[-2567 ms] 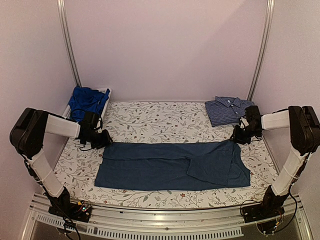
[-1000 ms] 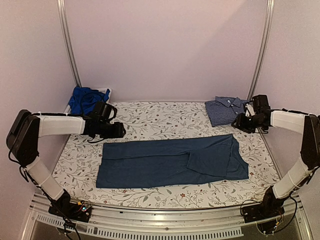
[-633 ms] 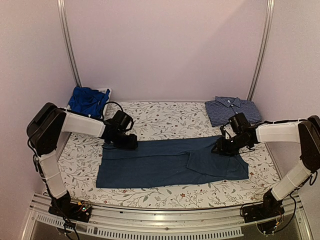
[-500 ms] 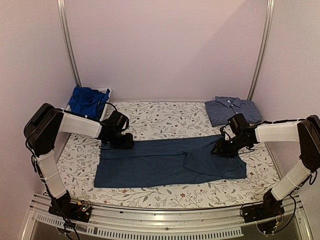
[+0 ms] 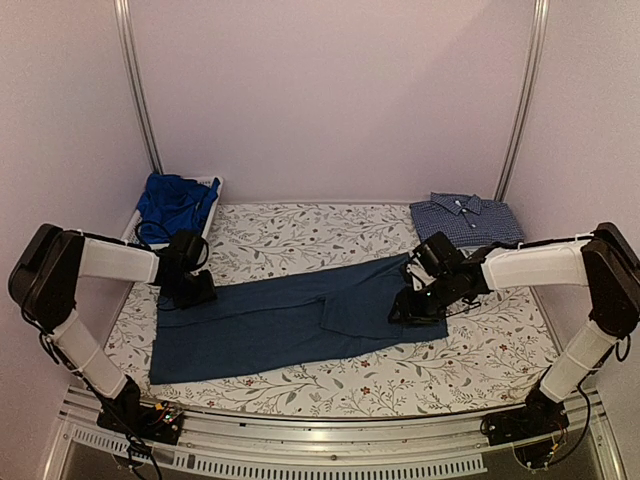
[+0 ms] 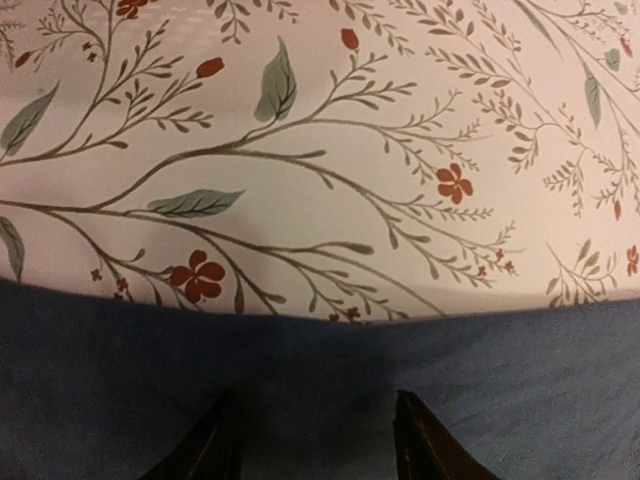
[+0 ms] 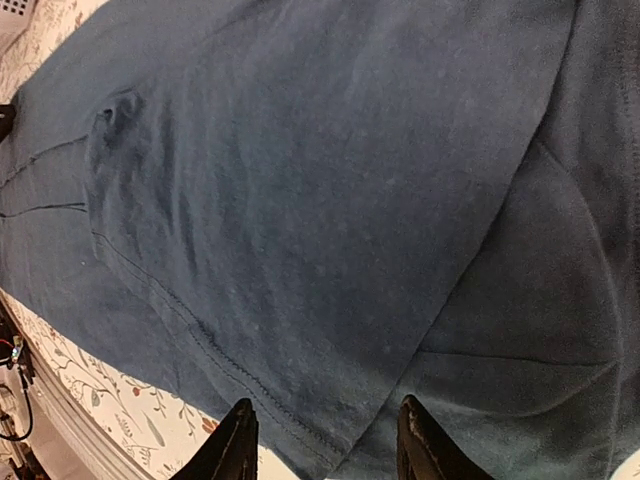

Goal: Fold and stack the mixed laundry pile
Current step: Rotate the rectangle-folded T-shirt at the center of the board.

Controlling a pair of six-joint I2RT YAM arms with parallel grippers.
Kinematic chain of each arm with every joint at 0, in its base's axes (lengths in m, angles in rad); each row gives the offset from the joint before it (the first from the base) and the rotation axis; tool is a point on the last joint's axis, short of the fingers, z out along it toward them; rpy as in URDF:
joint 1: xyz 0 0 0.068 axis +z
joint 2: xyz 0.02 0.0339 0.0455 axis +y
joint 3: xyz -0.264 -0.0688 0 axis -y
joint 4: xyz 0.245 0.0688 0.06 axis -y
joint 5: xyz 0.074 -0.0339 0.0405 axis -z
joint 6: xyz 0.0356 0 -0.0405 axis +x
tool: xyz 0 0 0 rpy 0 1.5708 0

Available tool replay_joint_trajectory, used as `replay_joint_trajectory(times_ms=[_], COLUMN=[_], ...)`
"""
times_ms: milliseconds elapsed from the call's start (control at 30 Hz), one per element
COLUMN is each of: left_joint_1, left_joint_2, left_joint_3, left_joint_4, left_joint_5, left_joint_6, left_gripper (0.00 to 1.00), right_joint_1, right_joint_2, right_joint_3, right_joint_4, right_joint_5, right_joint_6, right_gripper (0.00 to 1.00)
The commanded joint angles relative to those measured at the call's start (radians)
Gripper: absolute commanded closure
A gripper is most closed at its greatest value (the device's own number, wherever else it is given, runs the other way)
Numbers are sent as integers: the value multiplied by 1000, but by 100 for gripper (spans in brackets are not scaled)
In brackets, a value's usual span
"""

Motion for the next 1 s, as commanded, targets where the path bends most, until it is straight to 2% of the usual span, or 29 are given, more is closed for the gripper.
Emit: replay_joint_trajectory(times_ms=[0, 133, 333, 600, 833, 900, 967], left_joint_1=[20, 41, 91, 171, 176, 168, 143], left_joint_2=[-73, -100, -135, -212, -245, -250, -254], left_joint_3=[-23, -6, -39, -65, -63, -59, -55], left_joint_4=[-101, -117, -112, -114, -94, -87, -77], left_joint_5=[-44, -49, -54, -61, -7, 26, 38], left_joint_6=[-24, -7, 1, 22, 46, 61, 69], left_gripper=[48, 48, 48, 47, 47, 47, 47], right_joint_1=[14, 4, -110, -144, -155, -155, -153], right_joint_2=[122, 209, 320, 626, 844, 842, 768], right_joint_3=[21, 39, 172, 655, 1055, 1064, 974], right_joint_4=[21, 1, -31, -126, -249, -281, -248], right_joint_5=[43, 100, 135, 107, 162, 186, 181], right_joint_6=[29, -6, -122, -339, -393, -384, -355], right_gripper=[56, 57, 59, 60, 59, 57, 54])
